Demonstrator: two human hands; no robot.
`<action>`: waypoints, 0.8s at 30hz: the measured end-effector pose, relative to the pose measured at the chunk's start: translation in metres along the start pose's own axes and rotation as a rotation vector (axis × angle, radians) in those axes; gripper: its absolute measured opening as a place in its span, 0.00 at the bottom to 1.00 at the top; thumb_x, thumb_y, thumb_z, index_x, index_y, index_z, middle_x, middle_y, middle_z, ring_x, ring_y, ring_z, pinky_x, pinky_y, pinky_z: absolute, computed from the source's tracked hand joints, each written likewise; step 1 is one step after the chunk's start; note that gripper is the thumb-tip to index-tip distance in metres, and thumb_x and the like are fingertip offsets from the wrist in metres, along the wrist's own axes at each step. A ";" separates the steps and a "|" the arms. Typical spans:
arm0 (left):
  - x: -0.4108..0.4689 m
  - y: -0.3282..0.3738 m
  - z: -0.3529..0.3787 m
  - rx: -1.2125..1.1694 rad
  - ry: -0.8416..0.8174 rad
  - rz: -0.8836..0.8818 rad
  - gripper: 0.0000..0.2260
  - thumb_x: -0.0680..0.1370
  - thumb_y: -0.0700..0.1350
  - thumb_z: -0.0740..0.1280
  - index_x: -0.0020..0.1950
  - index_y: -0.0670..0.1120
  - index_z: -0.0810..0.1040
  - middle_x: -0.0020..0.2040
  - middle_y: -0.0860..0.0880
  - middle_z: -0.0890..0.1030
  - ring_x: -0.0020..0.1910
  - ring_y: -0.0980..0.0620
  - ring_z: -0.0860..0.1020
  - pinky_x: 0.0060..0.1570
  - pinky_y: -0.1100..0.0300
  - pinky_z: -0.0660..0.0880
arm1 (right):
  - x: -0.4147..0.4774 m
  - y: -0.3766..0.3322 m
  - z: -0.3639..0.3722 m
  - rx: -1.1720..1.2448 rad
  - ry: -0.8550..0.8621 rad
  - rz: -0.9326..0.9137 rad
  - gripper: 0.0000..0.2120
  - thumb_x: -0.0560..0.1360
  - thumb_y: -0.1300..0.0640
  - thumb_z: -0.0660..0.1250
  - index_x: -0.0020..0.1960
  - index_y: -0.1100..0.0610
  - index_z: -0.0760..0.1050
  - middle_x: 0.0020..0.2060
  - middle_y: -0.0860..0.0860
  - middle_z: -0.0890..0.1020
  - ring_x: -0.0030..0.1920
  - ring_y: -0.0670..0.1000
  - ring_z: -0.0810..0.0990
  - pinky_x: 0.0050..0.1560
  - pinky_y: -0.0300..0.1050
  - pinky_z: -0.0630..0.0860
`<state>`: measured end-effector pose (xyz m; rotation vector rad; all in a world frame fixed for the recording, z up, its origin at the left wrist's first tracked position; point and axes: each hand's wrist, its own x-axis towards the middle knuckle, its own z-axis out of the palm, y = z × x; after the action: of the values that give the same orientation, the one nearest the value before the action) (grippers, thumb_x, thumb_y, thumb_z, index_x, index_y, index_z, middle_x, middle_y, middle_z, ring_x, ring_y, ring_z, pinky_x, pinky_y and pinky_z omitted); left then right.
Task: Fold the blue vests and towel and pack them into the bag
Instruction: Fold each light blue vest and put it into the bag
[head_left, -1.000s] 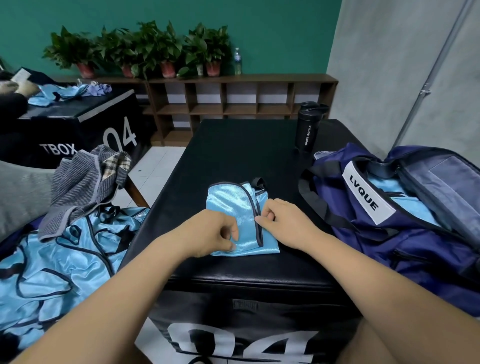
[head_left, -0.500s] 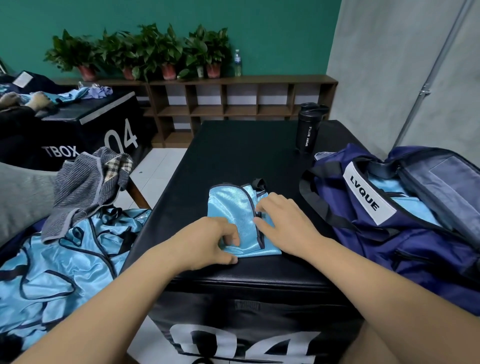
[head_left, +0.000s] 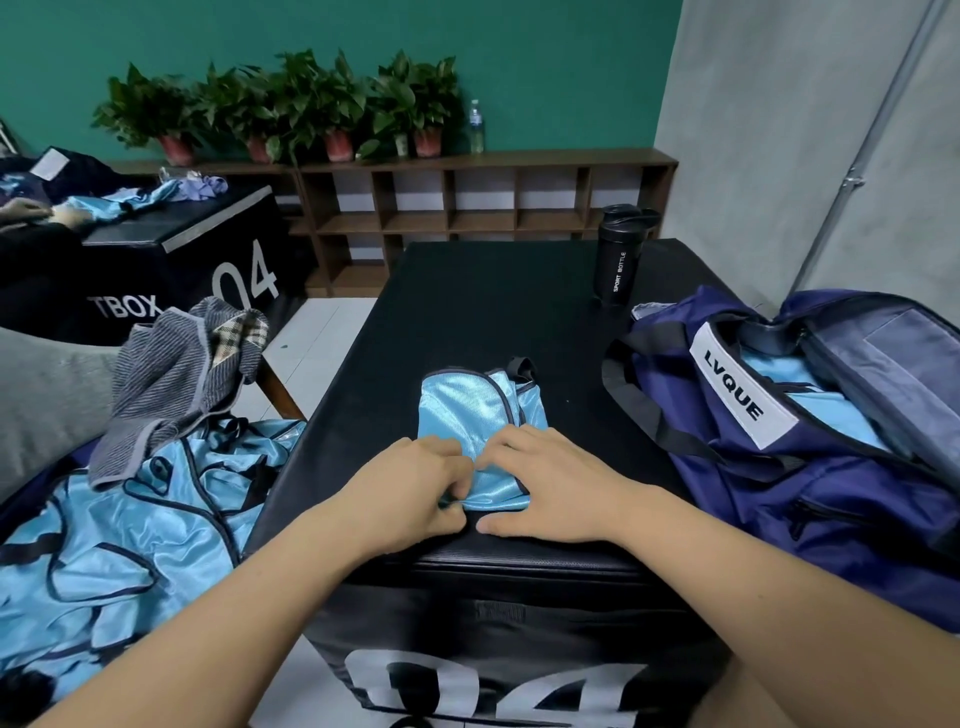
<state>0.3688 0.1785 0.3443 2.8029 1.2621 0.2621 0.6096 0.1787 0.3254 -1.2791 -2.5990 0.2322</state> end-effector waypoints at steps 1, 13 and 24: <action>0.000 -0.001 -0.001 -0.034 -0.001 -0.008 0.05 0.74 0.52 0.68 0.44 0.53 0.74 0.41 0.56 0.74 0.40 0.54 0.73 0.45 0.58 0.71 | 0.000 0.000 -0.001 0.005 0.001 0.002 0.30 0.74 0.25 0.65 0.69 0.41 0.72 0.61 0.36 0.71 0.61 0.42 0.71 0.67 0.44 0.67; -0.001 0.002 -0.017 -0.585 0.142 -0.265 0.05 0.87 0.47 0.60 0.51 0.52 0.69 0.38 0.45 0.76 0.34 0.54 0.68 0.40 0.54 0.69 | 0.002 0.010 -0.012 0.413 0.257 0.266 0.07 0.81 0.41 0.68 0.49 0.44 0.77 0.38 0.47 0.80 0.40 0.50 0.77 0.46 0.52 0.76; 0.007 -0.017 0.006 -1.114 0.153 -0.531 0.19 0.81 0.60 0.70 0.57 0.44 0.81 0.56 0.39 0.84 0.50 0.51 0.82 0.57 0.45 0.79 | 0.010 0.014 -0.016 0.609 0.410 0.499 0.05 0.80 0.47 0.70 0.47 0.46 0.82 0.46 0.39 0.85 0.50 0.42 0.82 0.56 0.47 0.79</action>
<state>0.3615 0.1950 0.3373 1.4968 1.2541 0.8274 0.6186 0.1957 0.3383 -1.4986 -1.6502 0.6984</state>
